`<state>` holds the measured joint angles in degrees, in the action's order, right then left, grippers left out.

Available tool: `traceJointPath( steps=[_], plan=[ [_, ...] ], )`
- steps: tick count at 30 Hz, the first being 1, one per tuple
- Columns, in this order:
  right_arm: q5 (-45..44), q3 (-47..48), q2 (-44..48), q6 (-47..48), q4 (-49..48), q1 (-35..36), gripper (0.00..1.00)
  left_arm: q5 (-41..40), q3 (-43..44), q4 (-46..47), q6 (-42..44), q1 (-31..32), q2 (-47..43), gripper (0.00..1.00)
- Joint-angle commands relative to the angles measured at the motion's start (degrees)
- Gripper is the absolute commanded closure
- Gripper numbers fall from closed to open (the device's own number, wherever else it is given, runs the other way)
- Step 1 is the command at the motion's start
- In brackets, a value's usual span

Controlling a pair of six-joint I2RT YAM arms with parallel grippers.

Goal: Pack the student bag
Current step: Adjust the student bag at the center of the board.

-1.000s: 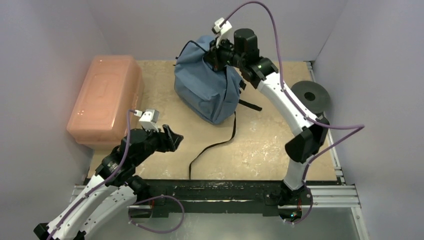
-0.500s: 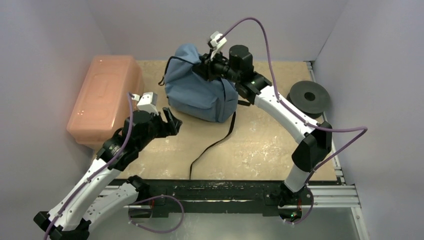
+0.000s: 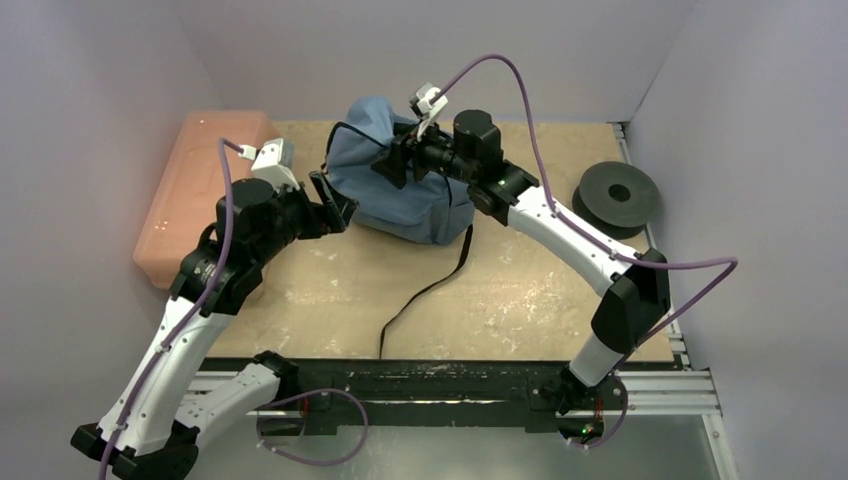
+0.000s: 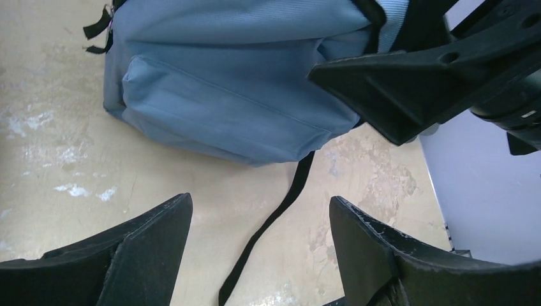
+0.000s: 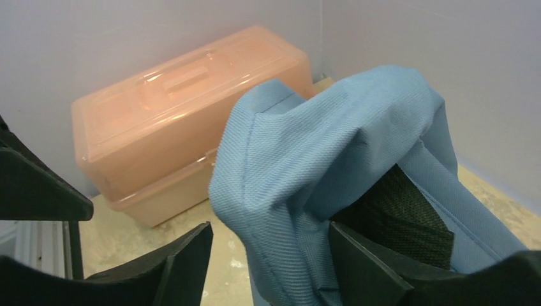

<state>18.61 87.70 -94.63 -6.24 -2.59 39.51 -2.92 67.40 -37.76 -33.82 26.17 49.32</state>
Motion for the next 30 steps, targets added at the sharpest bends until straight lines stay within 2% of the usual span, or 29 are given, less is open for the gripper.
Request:
traceJointPath(
  steps=[1, 7, 20, 26, 30],
  plan=[
    [-4.92, 5.33, -2.31, -0.1, 9.68, -0.75, 0.23, 4.3, 6.37, 0.38, 2.18, -1.32, 2.93, 0.21],
    [-6.22, 5.04, 1.7, 0.11, 11.19, -0.7, 0.08, 4.45, 7.93, 1.27, 2.71, -1.48, 3.5, 0.21],
    [-9.04, 13.77, 4.87, 3.08, 16.07, -0.73, 0.01, 5.06, 5.1, 1.31, 1.66, -1.56, 1.88, 0.21],
    [-10.65, 14.52, 8.9, 2.23, 14.94, -0.71, 0.01, 3.53, 4.24, 1.15, 1.87, -1.56, -0.44, 0.21],
    [-18.46, 13.11, 14.07, -0.77, 15.42, -0.69, 0.01, 1.64, 5.03, 0.39, 3.0, -1.59, -2.52, 0.21]
  ],
)
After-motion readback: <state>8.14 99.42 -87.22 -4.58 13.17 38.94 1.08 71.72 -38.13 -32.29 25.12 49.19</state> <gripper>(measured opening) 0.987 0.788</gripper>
